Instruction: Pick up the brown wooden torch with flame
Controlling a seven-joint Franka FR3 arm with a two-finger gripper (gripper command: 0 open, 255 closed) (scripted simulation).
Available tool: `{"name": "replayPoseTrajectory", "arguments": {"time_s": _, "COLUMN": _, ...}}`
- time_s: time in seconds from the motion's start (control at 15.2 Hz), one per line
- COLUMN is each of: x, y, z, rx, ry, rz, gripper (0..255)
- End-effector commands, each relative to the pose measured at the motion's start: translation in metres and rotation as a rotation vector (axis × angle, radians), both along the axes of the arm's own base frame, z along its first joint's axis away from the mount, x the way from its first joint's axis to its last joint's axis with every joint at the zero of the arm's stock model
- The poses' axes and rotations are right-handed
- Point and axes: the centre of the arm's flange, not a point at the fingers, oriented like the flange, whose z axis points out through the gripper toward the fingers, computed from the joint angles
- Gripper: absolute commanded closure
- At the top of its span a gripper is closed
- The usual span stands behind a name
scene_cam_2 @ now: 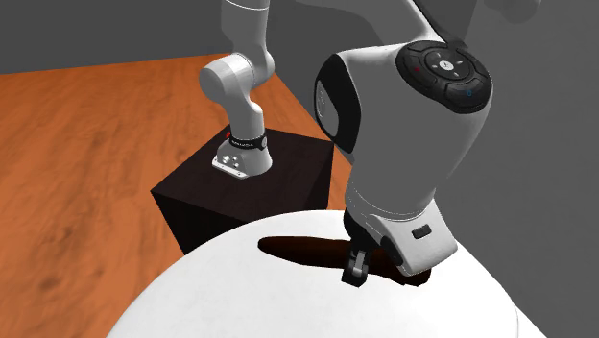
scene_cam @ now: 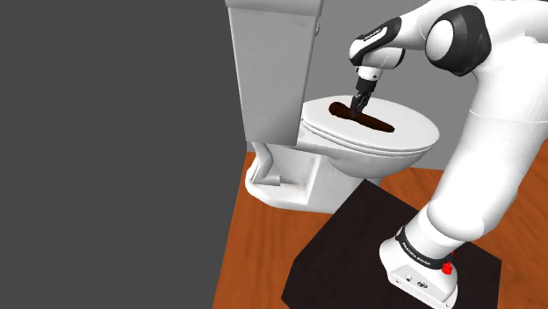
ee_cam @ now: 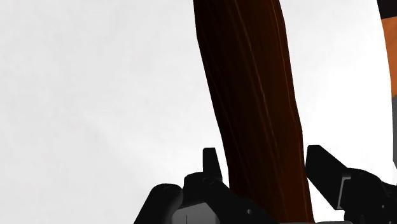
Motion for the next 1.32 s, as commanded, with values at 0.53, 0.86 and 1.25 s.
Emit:
{"name": "replayPoseTrajectory", "arguments": {"time_s": 0.53, "x": 0.000, "y": 0.000, "z": -0.001, "rx": 0.000, "ry": 0.000, "rz": 0.000, "gripper": 255}}
{"name": "replayPoseTrajectory", "arguments": {"time_s": 0.86, "x": 0.000, "y": 0.000, "z": 0.026, "rx": 0.000, "ry": 0.000, "rz": 0.000, "gripper": 255}}
{"name": "replayPoseTrajectory", "arguments": {"time_s": 1.25, "x": 0.000, "y": 0.000, "z": 0.057, "rx": 0.000, "ry": 0.000, "rz": 0.000, "gripper": 255}}
